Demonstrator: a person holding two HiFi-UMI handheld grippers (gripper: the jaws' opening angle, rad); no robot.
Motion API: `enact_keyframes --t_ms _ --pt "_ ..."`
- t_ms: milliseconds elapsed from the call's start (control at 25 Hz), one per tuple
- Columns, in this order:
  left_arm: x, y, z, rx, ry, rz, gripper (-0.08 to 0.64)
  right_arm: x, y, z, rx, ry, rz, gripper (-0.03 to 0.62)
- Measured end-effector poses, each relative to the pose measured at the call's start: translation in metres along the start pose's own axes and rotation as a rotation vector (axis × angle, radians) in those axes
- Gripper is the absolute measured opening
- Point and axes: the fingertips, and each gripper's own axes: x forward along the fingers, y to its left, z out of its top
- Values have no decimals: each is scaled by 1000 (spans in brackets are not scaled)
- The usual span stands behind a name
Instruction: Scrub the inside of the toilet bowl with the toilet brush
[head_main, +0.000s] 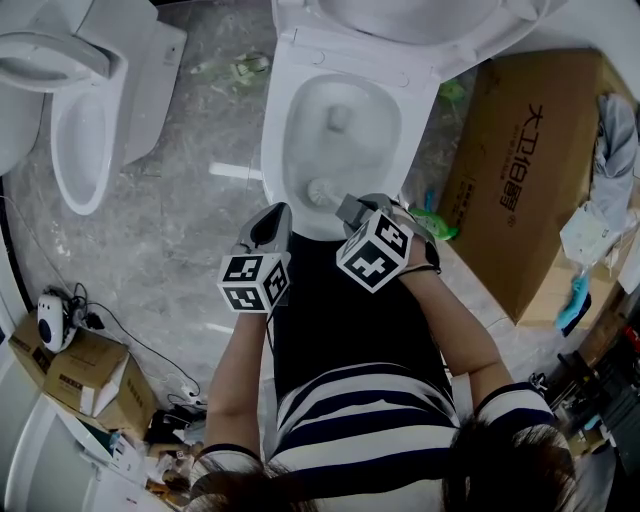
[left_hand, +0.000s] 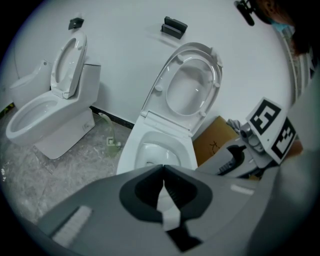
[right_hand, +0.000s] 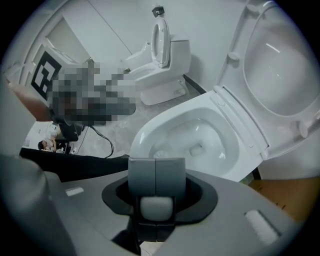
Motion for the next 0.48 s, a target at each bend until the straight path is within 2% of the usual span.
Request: enact_keyframes --t_ms 200,480 --pt "-1 1 5 -8 -11 -3 0 2 0 24 58 -69 34 170" --pt "-1 1 7 -16 -15 -10 0 10 -29 55 84 -151 -21 170"
